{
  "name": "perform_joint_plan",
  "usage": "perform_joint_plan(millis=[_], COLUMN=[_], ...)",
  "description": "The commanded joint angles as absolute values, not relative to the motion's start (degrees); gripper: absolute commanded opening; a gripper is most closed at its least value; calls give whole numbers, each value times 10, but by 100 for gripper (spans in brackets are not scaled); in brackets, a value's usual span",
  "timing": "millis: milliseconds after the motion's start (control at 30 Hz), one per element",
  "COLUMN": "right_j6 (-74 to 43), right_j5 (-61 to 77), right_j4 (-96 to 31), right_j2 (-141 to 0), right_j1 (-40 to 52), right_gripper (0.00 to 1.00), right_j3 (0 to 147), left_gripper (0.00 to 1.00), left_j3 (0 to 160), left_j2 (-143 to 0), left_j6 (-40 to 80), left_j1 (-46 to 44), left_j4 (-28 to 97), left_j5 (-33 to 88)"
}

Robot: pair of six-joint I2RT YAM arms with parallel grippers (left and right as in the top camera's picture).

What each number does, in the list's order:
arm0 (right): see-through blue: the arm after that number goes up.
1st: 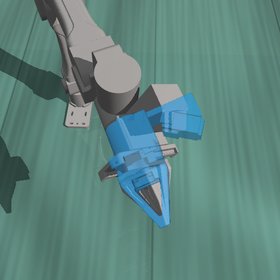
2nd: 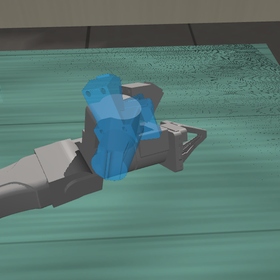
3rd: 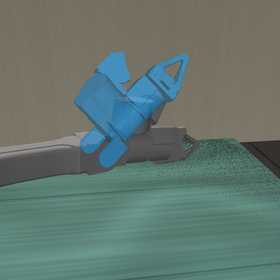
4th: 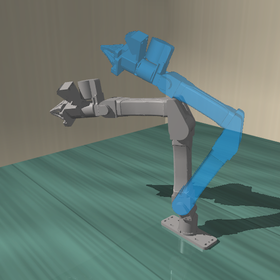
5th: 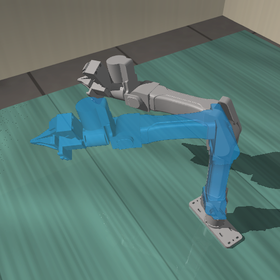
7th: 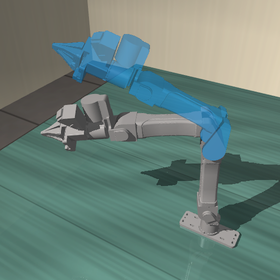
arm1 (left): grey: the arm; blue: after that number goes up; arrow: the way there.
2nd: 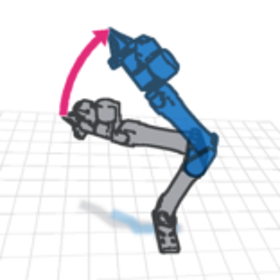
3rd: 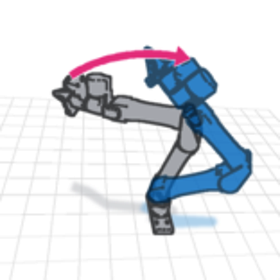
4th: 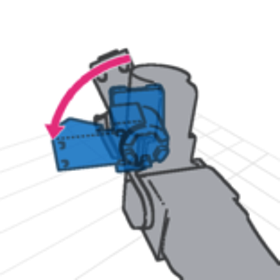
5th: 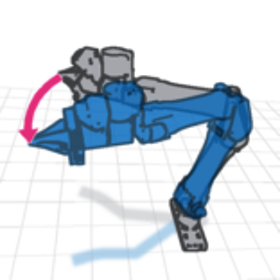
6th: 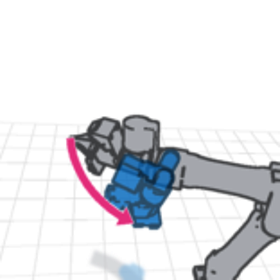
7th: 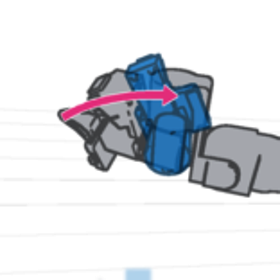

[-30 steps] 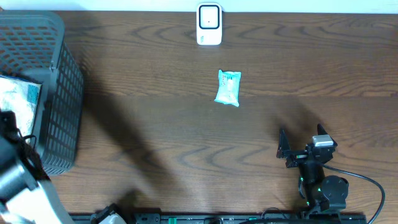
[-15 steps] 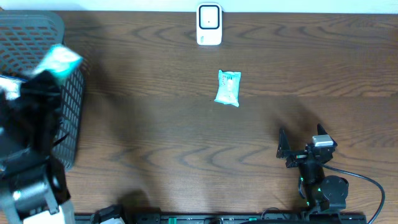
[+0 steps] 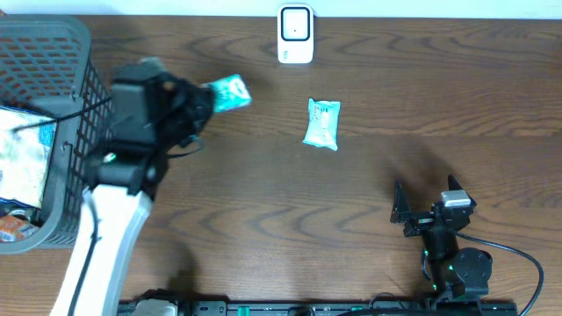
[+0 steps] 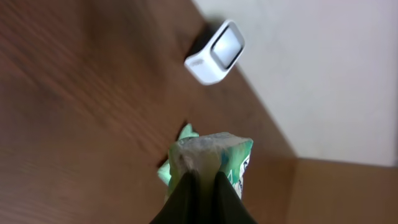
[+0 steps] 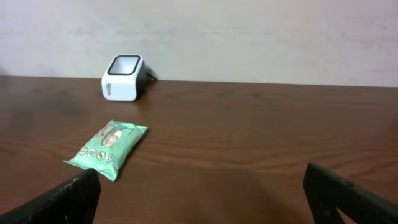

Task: Scan the item barcode
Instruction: 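Carry the tissue pack toward the scanner beside the wipes pack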

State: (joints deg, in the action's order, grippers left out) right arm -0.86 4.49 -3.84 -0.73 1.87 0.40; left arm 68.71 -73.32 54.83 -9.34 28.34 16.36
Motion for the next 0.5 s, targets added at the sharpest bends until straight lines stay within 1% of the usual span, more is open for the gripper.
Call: perform_joint_plan(millis=[0, 167, 300, 467], right_j6=[-12, -12, -12, -12], right_j5=[48, 48, 48, 48], right_j4=[-41, -41, -41, -41], right_j2=[-5, -5, -5, -5], right_j1=[23, 23, 23, 23], right_gripper=[99, 99, 99, 99], right_j3=[3, 3, 3, 3], left_gripper=[7, 7, 7, 8], left_j3=[691, 691, 691, 691], left_j2=[-783, -850, -904, -979], left_j6=[543, 618, 656, 662], left_j1=[-131, -181, -217, -255], left_j4=[266, 257, 230, 141], left_j5=[90, 18, -31, -37])
